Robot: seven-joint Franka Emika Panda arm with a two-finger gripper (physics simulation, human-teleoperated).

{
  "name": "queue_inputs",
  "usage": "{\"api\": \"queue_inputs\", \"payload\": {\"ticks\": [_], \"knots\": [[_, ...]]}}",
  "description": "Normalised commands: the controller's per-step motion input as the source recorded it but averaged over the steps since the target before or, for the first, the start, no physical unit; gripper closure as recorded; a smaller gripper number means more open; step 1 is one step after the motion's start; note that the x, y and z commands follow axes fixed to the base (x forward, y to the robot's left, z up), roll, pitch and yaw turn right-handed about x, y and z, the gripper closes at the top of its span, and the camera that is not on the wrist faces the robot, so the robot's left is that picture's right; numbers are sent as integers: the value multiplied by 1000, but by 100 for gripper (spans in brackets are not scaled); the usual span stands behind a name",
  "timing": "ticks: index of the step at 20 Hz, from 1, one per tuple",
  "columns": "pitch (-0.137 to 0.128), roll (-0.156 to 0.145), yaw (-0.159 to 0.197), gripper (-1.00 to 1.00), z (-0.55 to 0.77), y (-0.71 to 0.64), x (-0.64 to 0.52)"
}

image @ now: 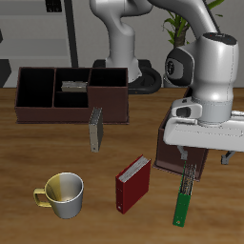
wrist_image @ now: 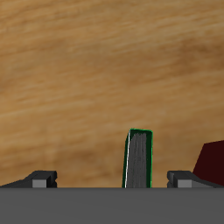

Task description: Place the right yellow book into the back desk caddy's back compartment and place the green book into the left desk caddy's back compartment and place the left yellow book into the left desk caddy's left compartment

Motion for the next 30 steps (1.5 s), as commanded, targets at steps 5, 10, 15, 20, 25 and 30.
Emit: {"api": "queue_inputs", "payload": {"ticks": [5,10,15,20,25,30], "knots": [[25,-12,12,-100,-451,-266,148],[29,2,-2,-100,-294,-110,-4],[29,6,-19,-100,-196,-185,8],[43,19,-30,-100,-82,-134,45],[97,90,-21,100,-188,8,67],[71,59,39,100,-142,128,60]]}}
